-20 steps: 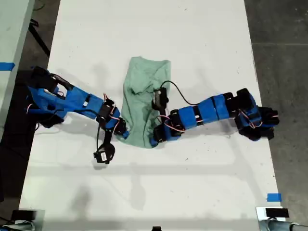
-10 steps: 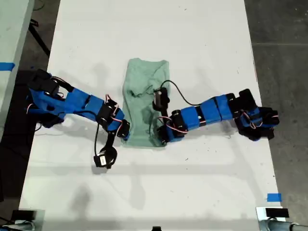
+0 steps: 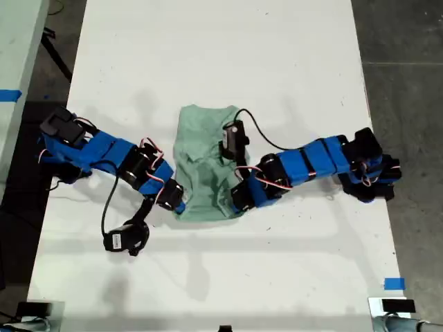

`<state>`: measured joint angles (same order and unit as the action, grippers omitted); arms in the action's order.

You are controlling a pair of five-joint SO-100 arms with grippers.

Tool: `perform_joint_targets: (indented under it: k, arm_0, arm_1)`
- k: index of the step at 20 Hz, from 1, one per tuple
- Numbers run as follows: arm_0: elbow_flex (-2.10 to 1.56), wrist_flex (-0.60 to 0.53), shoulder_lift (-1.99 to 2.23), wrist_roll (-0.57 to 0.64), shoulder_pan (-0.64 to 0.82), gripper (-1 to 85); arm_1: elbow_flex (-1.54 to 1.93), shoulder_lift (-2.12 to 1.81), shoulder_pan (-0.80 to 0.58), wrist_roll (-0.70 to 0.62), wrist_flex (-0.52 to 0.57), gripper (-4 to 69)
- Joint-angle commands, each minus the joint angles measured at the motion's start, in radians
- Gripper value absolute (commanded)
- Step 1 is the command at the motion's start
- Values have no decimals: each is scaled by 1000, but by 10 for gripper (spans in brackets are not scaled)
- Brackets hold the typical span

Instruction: Fold t-shirt

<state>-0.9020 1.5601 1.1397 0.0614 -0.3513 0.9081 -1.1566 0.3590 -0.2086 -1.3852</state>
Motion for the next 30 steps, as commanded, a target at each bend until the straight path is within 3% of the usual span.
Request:
perform_joint_targets:
  k: [1,7,16,24,25,26,28,30]
  arm_0:
    - [64,25,32,35,8,-1]
    - [52,123,92,155,242,-1]
    - [46,172,48,390,667,0]
    - [61,135,-28,471,825,12]
    - [63,127,-49,472,834,84]
    - [63,118,-69,480,842,184]
    - [69,120,-87,485,867,299]
    - [64,141,-49,491,894,324]
  arm_1:
    - [-55,-69,-44,-40,26,-13]
    - [-52,-74,-250,-166,20,-13]
    - [-40,-12,-509,-380,78,-13]
    - [-40,44,-687,-472,173,-15]
    - [-40,60,-704,-476,178,-11]
    - [-40,75,-724,-479,178,33]
    - [-44,89,-765,-479,144,371]
    - [-48,60,-810,-495,78,353]
